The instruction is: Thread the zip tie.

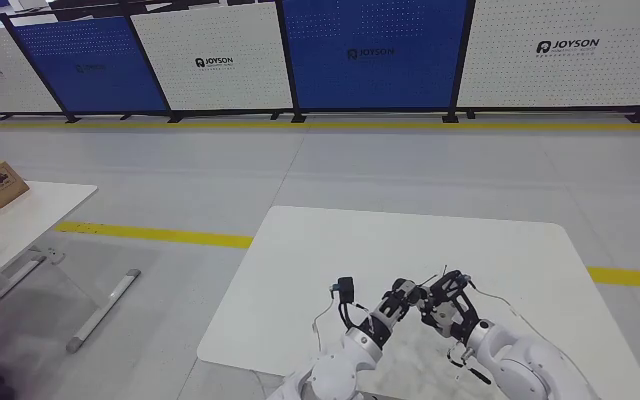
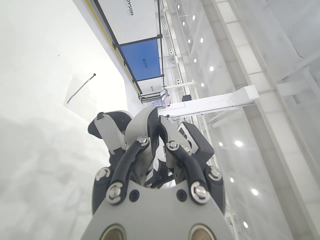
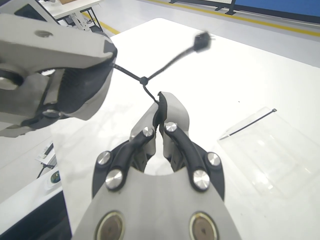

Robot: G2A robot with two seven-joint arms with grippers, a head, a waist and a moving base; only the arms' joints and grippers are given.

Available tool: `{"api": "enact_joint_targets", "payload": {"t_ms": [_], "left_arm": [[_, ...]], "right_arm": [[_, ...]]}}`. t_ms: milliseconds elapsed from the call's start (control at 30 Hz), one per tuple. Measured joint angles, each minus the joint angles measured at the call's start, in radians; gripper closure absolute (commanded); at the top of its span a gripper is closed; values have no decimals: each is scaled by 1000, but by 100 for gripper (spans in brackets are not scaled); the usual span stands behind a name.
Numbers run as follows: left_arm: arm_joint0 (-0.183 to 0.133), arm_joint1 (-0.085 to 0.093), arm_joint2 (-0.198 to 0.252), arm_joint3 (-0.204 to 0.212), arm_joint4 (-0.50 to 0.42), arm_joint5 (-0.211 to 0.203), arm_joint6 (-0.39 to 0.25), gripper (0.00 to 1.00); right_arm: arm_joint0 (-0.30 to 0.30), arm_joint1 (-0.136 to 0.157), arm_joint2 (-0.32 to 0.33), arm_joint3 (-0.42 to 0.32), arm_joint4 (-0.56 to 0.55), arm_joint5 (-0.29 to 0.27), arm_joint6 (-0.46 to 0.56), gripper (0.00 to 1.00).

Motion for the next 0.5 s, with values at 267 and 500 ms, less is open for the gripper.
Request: {"api": "enact_joint_targets", "payload": {"t_ms": [267,500], "left_arm": [[10,2,-7,-13,-7,-16,0,100],[15,4,-8,-22,-8,-19,-2,100]], "right_arm": [[6,5,-16,4,-11,0,9,100],[11,8,-26,12,-13,0,13,100]]}}
